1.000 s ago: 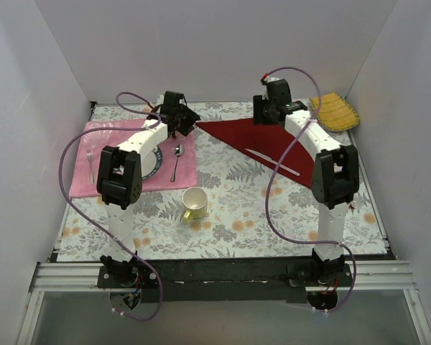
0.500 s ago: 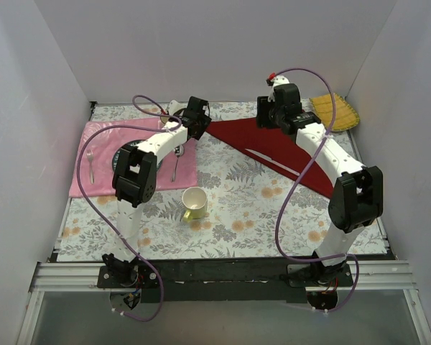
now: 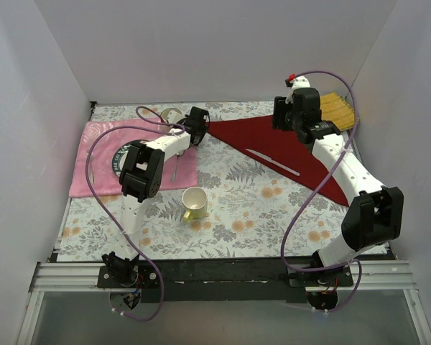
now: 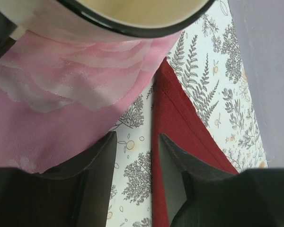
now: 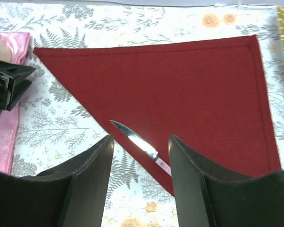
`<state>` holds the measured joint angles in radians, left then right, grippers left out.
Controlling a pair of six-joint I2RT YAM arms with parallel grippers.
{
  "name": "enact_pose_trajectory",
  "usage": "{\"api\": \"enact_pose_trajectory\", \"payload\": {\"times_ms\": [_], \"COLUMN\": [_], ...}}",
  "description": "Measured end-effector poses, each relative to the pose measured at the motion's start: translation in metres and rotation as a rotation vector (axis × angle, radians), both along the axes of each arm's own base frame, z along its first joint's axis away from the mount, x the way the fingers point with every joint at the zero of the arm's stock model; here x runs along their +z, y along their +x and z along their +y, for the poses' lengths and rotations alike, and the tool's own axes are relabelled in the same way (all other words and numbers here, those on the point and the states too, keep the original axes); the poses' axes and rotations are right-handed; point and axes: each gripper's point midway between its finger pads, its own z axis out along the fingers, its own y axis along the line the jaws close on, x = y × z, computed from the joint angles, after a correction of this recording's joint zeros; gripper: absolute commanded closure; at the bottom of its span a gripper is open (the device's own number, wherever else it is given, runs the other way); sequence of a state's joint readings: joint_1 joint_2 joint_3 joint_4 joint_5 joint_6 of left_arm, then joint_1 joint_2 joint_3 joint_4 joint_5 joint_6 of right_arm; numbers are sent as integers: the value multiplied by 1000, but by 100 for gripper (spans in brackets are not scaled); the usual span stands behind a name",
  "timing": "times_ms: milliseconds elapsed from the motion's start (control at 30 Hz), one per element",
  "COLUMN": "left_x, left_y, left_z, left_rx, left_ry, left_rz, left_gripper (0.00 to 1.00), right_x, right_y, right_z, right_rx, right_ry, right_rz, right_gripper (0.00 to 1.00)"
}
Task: Fold the napkin, place the utensils inside, and roll it up
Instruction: Fold the napkin
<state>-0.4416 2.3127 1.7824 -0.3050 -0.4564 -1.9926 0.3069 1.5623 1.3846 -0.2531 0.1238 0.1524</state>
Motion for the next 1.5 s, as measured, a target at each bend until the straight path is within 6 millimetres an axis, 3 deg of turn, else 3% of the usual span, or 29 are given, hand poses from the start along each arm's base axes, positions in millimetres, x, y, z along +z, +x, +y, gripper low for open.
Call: {"api": "enact_pose_trajectory", "payload": {"times_ms": [300, 633, 933, 1167, 1300, 1400, 1500], "left_x": [-3, -11, -15, 8, 20, 26, 26], "left_y": [10, 29, 39, 52, 54, 46, 33], "left_z": [-1, 0, 1, -7, -22, -38, -48], "left_rx": [16, 40, 44, -41, -136, -194, -202], "left_ry": [-8, -34, -55, 10, 108, 148, 126], "left_rz": [-42, -104, -140, -242, -300, -321, -299], "left_gripper": [58, 68, 96, 100, 100, 60, 51], "right_x": [4, 4, 18, 10, 11, 19, 27], "right_y": [-1, -9, -11, -16, -28, -36, -41], "right_z": [-14, -19, -22, -21, -23, -24, -26], "right_rx": [-23, -22, -26, -22, -24, -29, -31], "right_ry": [-6, -22, -13, -7, 8, 25, 34], "right_rz": [-24, -31, -69, -51, -40, -53, -70], "right_gripper": [42, 42, 42, 43, 43, 43, 43]}}
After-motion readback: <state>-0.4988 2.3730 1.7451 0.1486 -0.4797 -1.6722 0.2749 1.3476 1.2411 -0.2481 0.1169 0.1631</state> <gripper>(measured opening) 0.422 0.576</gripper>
